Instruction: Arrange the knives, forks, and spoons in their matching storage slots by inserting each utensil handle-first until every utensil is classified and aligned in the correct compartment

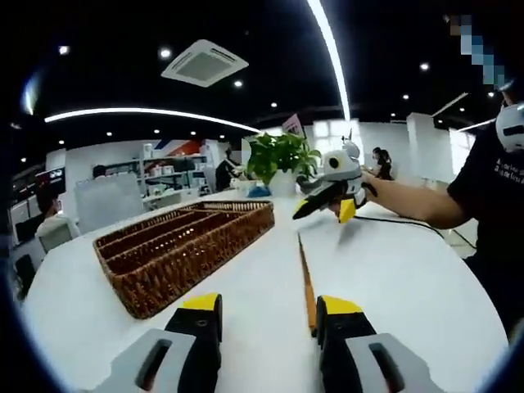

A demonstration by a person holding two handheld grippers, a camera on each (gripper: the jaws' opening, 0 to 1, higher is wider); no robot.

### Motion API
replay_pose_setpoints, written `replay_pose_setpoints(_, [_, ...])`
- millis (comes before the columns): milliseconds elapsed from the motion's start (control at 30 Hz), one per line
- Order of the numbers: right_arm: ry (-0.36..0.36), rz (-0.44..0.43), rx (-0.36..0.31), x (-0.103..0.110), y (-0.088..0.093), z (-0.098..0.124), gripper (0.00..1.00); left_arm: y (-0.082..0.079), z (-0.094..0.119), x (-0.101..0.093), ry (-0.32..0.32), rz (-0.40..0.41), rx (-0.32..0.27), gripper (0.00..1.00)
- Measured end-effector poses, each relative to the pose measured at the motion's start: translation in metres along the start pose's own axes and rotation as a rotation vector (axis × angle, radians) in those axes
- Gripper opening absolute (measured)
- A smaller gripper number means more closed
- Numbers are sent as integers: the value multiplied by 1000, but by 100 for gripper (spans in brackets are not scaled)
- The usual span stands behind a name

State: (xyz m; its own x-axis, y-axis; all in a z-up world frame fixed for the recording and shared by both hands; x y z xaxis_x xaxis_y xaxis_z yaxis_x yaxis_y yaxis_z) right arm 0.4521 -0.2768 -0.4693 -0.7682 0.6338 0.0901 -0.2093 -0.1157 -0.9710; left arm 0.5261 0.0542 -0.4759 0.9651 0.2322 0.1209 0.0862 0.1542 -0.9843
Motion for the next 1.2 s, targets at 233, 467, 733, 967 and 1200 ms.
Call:
replay_pose_setpoints(233, [-10,3,-6,3,0,0,63,6,4,18,-172,-24,42,91])
replay_pose_setpoints(467, [-27,-13,7,5,2,0,66,8,4,25,-205,12,44,100])
replay_pose_setpoints(733, [-55,-61,63,7,8,4,63,14,-2,19,-156,6,96,100])
replay_pose_setpoints(967, [-108,-74,133,17,16,-2,59,15,-7,14,-108,8,100,100])
replay_pose_setpoints(1200, [-96,-75,116,15,11,-9,62,10,-26,-10,26,17,89,100])
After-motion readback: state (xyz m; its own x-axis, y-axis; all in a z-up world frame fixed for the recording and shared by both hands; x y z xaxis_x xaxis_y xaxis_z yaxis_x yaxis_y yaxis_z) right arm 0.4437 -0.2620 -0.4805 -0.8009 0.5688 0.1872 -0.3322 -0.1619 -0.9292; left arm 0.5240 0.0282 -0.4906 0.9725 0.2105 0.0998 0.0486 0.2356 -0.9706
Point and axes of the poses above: the point that each gripper's makers call its tool centre point, and the gripper's own axes: z roughly backward along the fingers, x roughly to its left, y roughly out of its underside, the point moved 9 cm from there along z, roughly backward along the fingers, and after that the axes turned 6 degrees about -x, right-handed, at the moved point
